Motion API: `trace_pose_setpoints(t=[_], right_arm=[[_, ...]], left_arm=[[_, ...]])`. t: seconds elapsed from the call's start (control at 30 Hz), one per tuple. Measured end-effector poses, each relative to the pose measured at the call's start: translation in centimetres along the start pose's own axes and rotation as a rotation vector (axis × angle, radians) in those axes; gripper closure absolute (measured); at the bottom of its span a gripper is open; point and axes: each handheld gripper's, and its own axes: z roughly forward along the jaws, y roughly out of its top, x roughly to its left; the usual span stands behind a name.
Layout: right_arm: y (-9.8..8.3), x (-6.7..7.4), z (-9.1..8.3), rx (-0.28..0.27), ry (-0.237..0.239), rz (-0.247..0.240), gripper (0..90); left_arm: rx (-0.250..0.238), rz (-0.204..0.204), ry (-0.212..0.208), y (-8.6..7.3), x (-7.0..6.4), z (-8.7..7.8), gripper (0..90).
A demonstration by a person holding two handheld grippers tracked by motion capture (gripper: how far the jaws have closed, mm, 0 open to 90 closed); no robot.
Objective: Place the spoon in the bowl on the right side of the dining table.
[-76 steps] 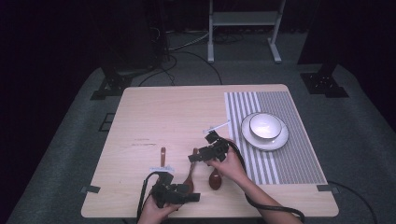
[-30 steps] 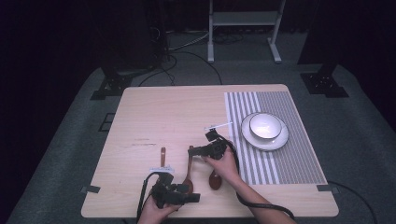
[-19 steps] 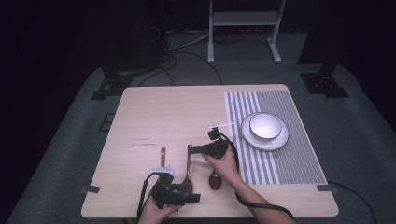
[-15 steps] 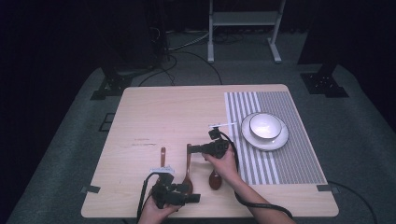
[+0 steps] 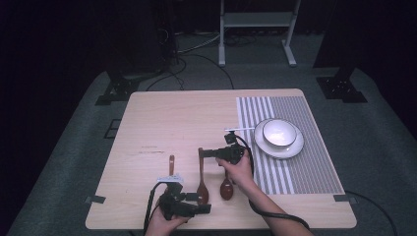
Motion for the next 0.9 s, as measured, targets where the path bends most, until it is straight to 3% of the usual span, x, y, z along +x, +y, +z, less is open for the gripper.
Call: trace_pose_setpoints(t=[0.47, 0.9], right_arm=[[2.0, -0.5, -4.1, -0.101, -0.037, 0.010, 83.4], [3.8, -0.7, -8.5, -0.177, -0.104, 0.008, 83.3]], left_arm=[[-0.030, 0.013, 0.009, 0.1, -0.1, -0.4, 9.3], [-0.039, 0.012, 0.013, 0.1, -0.1, -0.5, 9.3]])
